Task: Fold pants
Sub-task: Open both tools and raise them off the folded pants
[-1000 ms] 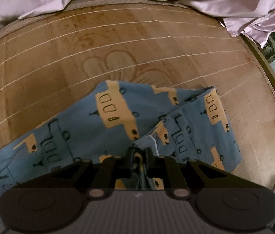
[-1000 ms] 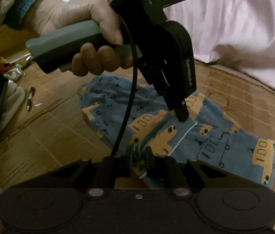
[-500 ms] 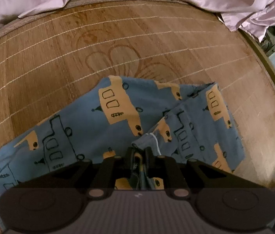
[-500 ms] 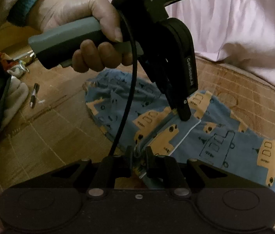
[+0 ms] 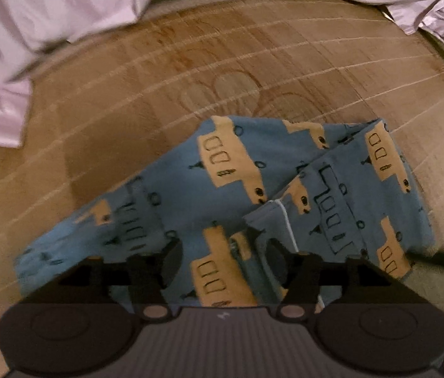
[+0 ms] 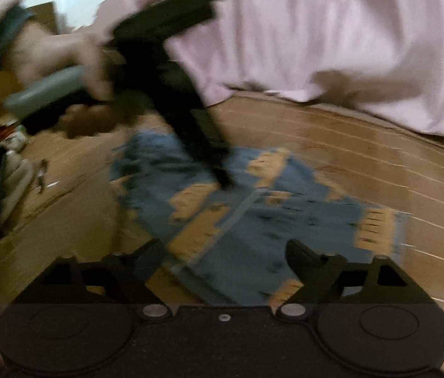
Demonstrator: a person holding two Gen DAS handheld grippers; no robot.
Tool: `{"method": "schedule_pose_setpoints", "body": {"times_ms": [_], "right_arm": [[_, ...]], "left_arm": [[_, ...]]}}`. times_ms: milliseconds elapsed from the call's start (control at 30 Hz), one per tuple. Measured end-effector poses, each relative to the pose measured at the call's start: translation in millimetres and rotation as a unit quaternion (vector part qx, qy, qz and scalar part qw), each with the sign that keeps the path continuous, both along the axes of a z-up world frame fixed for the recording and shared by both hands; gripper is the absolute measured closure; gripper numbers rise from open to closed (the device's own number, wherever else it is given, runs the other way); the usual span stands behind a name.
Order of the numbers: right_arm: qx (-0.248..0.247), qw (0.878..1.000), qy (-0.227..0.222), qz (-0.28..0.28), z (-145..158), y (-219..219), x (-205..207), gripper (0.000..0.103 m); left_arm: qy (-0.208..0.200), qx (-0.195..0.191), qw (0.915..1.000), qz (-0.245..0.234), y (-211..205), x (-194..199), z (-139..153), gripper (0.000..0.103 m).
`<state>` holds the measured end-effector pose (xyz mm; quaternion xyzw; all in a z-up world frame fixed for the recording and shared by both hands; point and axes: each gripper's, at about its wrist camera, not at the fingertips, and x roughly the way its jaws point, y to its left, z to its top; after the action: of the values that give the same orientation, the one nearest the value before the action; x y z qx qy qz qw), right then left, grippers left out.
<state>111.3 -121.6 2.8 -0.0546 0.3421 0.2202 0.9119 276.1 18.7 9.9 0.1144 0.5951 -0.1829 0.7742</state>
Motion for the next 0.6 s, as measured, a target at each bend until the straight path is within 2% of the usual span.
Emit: {"method": "schedule_pose_setpoints", "body": {"times_ms": [33, 100, 200, 267, 333, 433, 500, 533, 567, 600], "right_arm": [[0.002, 1.000, -0.001, -0.017, 1.1, -8.7, 1.0, 0.012], [0.012, 0.999, -0.004, -0.045, 1.3, -24.2, 1.3, 0.005], [0.006, 0.996, -0.018, -0.084, -5.0, -43.6, -1.7, 0.003], [-0.004, 0.995, -0.022, -0.099, -11.2, -51.1, -5.8, 0.003], [-0.017, 0.994, -0.024, -0.108, -16.8, -57.0, -9.7, 0.003], [-0.034, 0.991, -0.033, -0.122, -20.6, -65.4, -9.0, 0.003], [-0.031, 0.989, -0.039, -0.140, -21.0, -73.4, -6.4, 0.001], [-0.030, 0.987, -0.043, -0.150, -21.3, -78.7, -4.0, 0.001], [-0.038, 0.986, -0.052, -0.157, -22.6, -82.2, -0.2, 0.001], [-0.062, 0.983, -0.060, -0.161, -25.2, -82.8, 5.8, 0.001]], "left_arm": [[-0.010, 0.011, 0.9999, 0.006, 0.3, -3.3, 6.2, 0.023], [-0.032, 0.043, 0.9980, 0.034, 1.5, -12.4, 19.8, 0.014], [-0.049, 0.076, 0.9928, 0.078, 3.2, -26.8, 39.5, 0.009], [-0.078, 0.069, 0.9874, 0.120, 8.8, -39.3, 51.0, 0.000], [-0.102, 0.051, 0.9812, 0.156, 15.5, -48.7, 51.9, 0.000], [-0.109, 0.015, 0.9737, 0.199, 24.0, -57.5, 37.6, 0.001], [-0.163, -0.027, 0.9618, 0.218, 28.2, -70.7, 31.8, 0.001], [-0.200, -0.052, 0.9518, 0.227, 31.1, -80.1, 29.2, 0.001], [-0.239, -0.076, 0.9377, 0.240, 32.4, -90.6, 24.3, 0.000], [-0.259, -0.094, 0.9272, 0.254, 31.8, -96.1, 18.1, 0.000]]}}
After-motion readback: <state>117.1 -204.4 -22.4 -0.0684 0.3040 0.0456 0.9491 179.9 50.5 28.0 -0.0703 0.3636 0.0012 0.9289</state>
